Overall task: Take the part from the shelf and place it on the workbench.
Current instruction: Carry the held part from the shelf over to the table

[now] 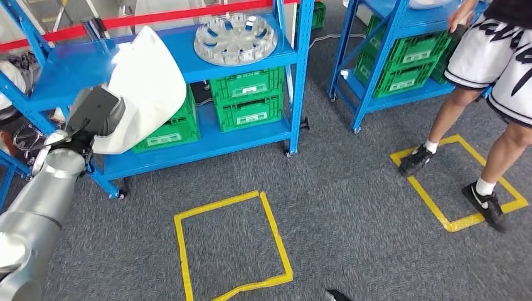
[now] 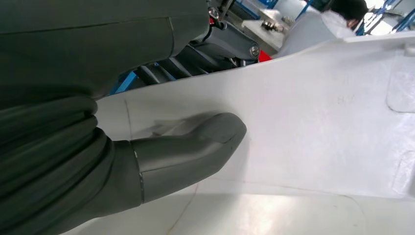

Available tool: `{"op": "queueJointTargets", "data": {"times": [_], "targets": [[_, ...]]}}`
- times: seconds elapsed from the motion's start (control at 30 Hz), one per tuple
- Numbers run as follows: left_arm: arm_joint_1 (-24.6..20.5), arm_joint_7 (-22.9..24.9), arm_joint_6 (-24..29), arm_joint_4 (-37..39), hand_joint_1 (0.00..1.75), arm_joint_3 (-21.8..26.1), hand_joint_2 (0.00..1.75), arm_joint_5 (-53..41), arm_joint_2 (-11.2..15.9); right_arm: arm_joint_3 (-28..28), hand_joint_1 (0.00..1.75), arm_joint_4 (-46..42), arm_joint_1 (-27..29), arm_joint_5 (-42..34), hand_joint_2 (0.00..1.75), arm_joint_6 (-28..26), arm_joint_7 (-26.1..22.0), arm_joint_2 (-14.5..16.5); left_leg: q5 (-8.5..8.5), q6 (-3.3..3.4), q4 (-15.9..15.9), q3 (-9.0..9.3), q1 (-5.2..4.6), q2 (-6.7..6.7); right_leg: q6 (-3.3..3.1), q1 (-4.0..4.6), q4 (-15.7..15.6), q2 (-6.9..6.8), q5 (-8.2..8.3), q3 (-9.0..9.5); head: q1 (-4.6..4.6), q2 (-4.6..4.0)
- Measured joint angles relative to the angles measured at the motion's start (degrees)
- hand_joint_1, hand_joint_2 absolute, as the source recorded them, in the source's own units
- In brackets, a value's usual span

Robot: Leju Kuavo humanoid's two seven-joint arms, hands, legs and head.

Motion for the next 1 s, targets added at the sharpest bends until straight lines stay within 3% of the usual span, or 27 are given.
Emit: {"op": "queueJointTargets", "data": {"times": [0.07, 0.1, 0.13, 0.17, 0.23, 0.27, 0.3, 0.33, 0.37, 0.4, 0.47, 0.5, 0.57, 0.6, 0.67, 0.73, 0.77, 0.8, 0.87, 0.93, 1.0], "targets": [[-0.1, 0.0, 0.0, 0.1, 1.75, -0.2, 1.75, 0.2, 0.0, 0.0, 0.00, 0.0, 0.1, -0.1, 0.00, 0.0, -0.3, 0.1, 0.74, 0.86, -1.1, -0.46, -0.21, 0.13, 0.80, -0.34, -0.6, 0.01, 1.23, -0.29, 0.01, 0.00], [0.0, 0.0, 0.0, 0.2, 1.75, -0.4, 1.75, 0.2, -0.1, 0.0, 0.00, 0.0, 0.2, -0.1, 0.00, 0.0, -0.4, 0.2, 1.47, 1.40, -1.3, -0.91, -0.19, 0.26, 1.11, -0.45, -0.4, 0.08, 0.63, -0.61, 0.02, 0.00], [0.0, 0.1, 0.0, 0.3, 1.75, -0.6, 1.75, 0.2, -0.1, 0.0, 0.00, 0.0, 0.3, -0.1, 0.00, 0.1, -0.4, 0.3, 2.27, 1.87, -1.5, -1.50, -0.07, 0.40, 1.31, -0.46, 0.9, 0.15, -1.19, -1.19, 0.08, 0.00], [0.0, 0.1, 0.0, 0.3, 1.75, -0.7, 1.75, 0.3, -0.2, 0.0, 0.00, 0.0, 0.4, -0.2, 0.00, 0.1, -0.2, 0.3, 3.06, 2.25, -1.6, -2.22, 0.01, 0.52, 1.40, -0.51, 3.4, 0.21, -4.01, -2.01, 0.14, 0.00], [-0.1, 0.2, 0.0, 0.4, 1.75, -0.9, 1.75, 0.4, -0.3, 0.0, 0.00, 0.0, 0.3, -0.2, 0.00, 0.2, 0.1, 0.3, 4.59, 2.63, -1.4, -4.17, -0.07, 0.56, 1.54, -0.40, 10.8, 0.30, -9.51, -3.68, 0.26, 0.01], [-0.1, 0.2, 0.0, 0.5, 1.75, -1.0, 1.75, 0.4, -0.3, -0.1, 0.00, 0.0, 0.3, -0.2, 0.00, 0.2, 0.2, 0.3, 5.28, 2.64, -1.3, -5.17, -0.10, 0.56, 1.59, -0.38, 14.0, 0.33, -10.31, -4.00, 0.26, 0.01], [-0.1, 0.3, 0.0, 0.7, 1.75, -1.1, 1.75, 0.4, -0.4, -0.1, 0.00, 0.0, 0.2, -0.2, 0.00, 0.2, 0.2, 0.3, 5.92, 2.56, -1.1, -6.16, -0.11, 0.56, 1.63, -0.36, 15.7, 0.35, -9.68, -3.65, 0.27, 0.02], [0.0, 0.3, 0.0, 0.8, 1.75, -1.2, 1.75, 0.4, -0.4, -0.2, 0.00, 0.0, 0.2, -0.2, 0.00, 0.2, 0.2, 0.3, 6.50, 2.42, -0.8, -7.16, -0.07, 0.56, 1.63, -0.36, 15.5, 0.37, -8.14, -2.40, 0.27, 0.01], [-0.1, 0.3, 0.0, 0.9, 1.75, -1.3, 1.75, 0.5, -0.4, -0.2, 0.00, 0.0, 0.2, -0.2, 0.00, 0.2, 0.2, 0.3, 7.01, 2.20, -0.4, -8.14, -0.01, 0.56, 1.62, -0.36, 13.4, 0.36, -6.67, -0.20, 0.28, 0.01], [-0.1, 0.4, 0.0, 0.9, 1.75, -1.3, 1.75, 0.5, -0.4, -0.2, 0.00, 0.0, 0.2, -0.2, 0.00, 0.2, 0.2, 0.3, 7.45, 1.91, 0.0, -9.05, 0.01, 0.57, 1.58, -0.35, 9.9, 0.36, -6.40, 2.62, 0.30, 0.01], [-0.4, 0.5, 0.1, 1.0, 1.75, -1.3, 1.75, 0.7, -0.3, -0.2, 0.00, 0.0, 0.1, -0.1, 0.00, 0.2, 0.2, 0.2, 8.18, 1.21, 0.8, -10.30, -0.05, 0.63, 1.07, -0.12, 2.9, 0.50, -8.13, 7.33, 0.33, 0.01], [-0.5, 0.5, 0.1, 1.0, 1.75, -1.3, 1.75, 0.8, -0.2, -0.2, 0.00, 0.0, 0.1, 0.0, 0.00, 0.2, 0.2, 0.2, 8.60, 0.85, 1.0, -10.59, -0.11, 0.67, 0.67, 0.02, 1.1, 0.57, -9.11, 8.32, 0.34, 0.02], [-0.8, 0.6, 0.2, 1.2, 1.75, -1.4, 1.75, 1.0, 0.0, -0.2, 0.00, 0.0, 0.1, 0.2, 0.00, 0.2, 0.2, 0.2, 9.31, 0.17, 0.8, -10.86, -0.04, 0.68, -0.28, 0.11, 0.4, 0.50, -8.73, 8.04, 0.38, 0.01], [-0.9, 0.7, 0.2, 1.4, 1.75, -1.4, 1.75, 1.1, 0.1, -0.2, 0.00, 0.0, 0.1, 0.3, 0.00, 0.2, 0.2, 0.2, 8.75, -0.18, 1.1, -11.18, 0.06, 0.62, -0.78, 0.07, 0.4, 0.39, -8.15, 7.62, 0.36, 0.01], [-1.0, 0.8, 0.2, 1.6, 1.75, -1.5, 1.75, 1.3, 0.5, -0.2, 0.00, 0.0, 0.1, 0.5, 0.00, 0.3, 0.2, 0.2, 4.62, -0.81, 4.5, -12.51, 0.30, 0.49, -1.59, -0.02, 0.3, 0.21, -6.85, 6.47, 0.22, 0.01], [-1.0, 0.9, 0.2, 1.8, 1.75, -1.6, 1.75, 1.4, 0.9, -0.2, 0.00, 0.0, 0.1, 0.6, 0.00, 0.3, 0.2, 0.2, -0.68, -1.25, 11.5, -14.15, 0.41, 0.43, -1.84, 0.09, 0.3, 0.23, -5.60, 5.00, 0.10, 0.01], [-0.9, 0.9, 0.2, 2.0, 1.75, -1.6, 1.75, 1.4, 1.0, -0.2, 0.00, 0.0, 0.1, 0.6, 0.00, 0.3, 0.2, 0.2, -1.88, -1.35, 14.5, -14.47, 0.41, 0.41, -1.83, 0.16, 0.3, 0.22, -4.97, 4.22, 0.10, 0.01], [-0.9, 0.9, 0.2, 2.1, 1.75, -1.6, 1.75, 1.4, 1.0, -0.2, 0.00, 0.0, 0.1, 0.6, 0.00, 0.3, 0.2, 0.2, -1.84, -1.35, 16.3, -14.15, 0.42, 0.40, -1.79, 0.22, 0.3, 0.19, -4.34, 3.41, 0.09, 0.01], [-0.9, 0.8, 0.2, 2.2, 1.75, -1.6, 1.75, 1.4, 1.0, -0.2, 0.00, 0.0, 0.1, 0.6, 0.00, 0.3, 0.2, 0.2, 0.70, -0.99, 14.1, -10.79, 0.40, 0.34, -1.64, 0.33, 0.4, 0.12, -3.11, 1.89, 0.09, 0.01], [-1.0, 0.8, 0.2, 2.0, 1.75, -1.7, 1.75, 1.4, 0.9, -0.2, 0.00, 0.0, 0.0, 0.5, 0.00, 0.3, 0.2, 0.2, 1.42, -0.27, 6.4, -4.65, 0.20, 0.10, -1.30, 0.43, 0.4, 0.09, -2.02, 0.81, 0.11, 0.01], [-1.1, 0.7, 0.2, 1.8, 1.75, -1.8, 1.75, 1.4, 0.8, -0.3, 0.00, 0.0, 0.0, 0.1, 0.00, 0.3, 0.0, 0.2, 0.35, 0.30, 0.3, -0.69, -0.26, -0.09, -0.73, 0.31, 0.0, 0.04, -0.80, 0.29, 0.13, 0.00]]}}
